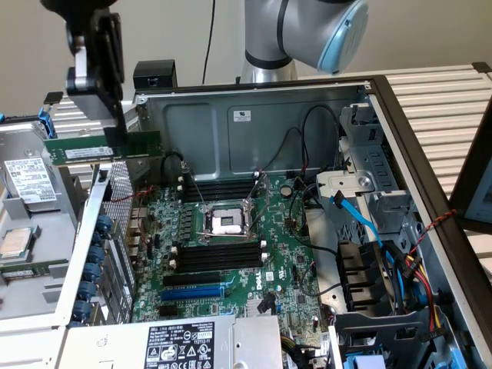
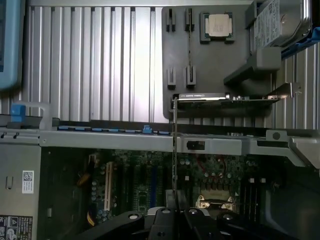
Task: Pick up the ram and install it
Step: 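Pick up the ram and move it above insertion slot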
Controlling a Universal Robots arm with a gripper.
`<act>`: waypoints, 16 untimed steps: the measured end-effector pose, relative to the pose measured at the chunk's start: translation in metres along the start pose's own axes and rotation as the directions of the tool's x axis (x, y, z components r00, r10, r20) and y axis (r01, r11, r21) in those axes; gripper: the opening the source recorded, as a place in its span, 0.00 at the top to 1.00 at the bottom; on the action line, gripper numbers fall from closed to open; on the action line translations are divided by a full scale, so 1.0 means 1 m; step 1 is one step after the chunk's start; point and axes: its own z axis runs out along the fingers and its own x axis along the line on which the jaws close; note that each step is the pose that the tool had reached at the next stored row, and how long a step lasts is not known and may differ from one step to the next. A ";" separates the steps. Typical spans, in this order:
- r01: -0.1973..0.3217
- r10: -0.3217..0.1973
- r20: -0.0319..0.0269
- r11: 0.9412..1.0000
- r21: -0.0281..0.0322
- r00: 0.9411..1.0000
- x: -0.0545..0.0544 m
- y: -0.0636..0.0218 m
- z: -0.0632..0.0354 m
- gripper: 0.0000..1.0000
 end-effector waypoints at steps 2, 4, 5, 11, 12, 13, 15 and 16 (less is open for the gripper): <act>0.000 0.000 0.000 1.000 0.000 1.000 0.000 -0.0090 -0.0002 0.88; 0.000 0.000 0.000 1.000 0.000 1.000 0.000 -0.0183 -0.0004 0.88; 0.000 0.000 0.000 1.000 0.000 1.000 0.000 -0.0229 -0.0004 0.88; 0.000 0.000 0.000 1.000 0.000 1.000 0.000 -0.0501 -0.0010 0.88; 0.000 0.000 0.000 1.000 0.000 1.000 0.000 -0.0547 -0.0011 0.88; 0.000 0.000 0.000 1.000 0.000 1.000 0.000 -0.0593 -0.0012 0.88; 0.000 0.000 0.000 1.000 0.000 1.000 0.000 -0.0681 -0.0013 0.88; 0.000 0.000 0.000 1.000 0.000 1.000 0.000 -0.0727 -0.0015 0.88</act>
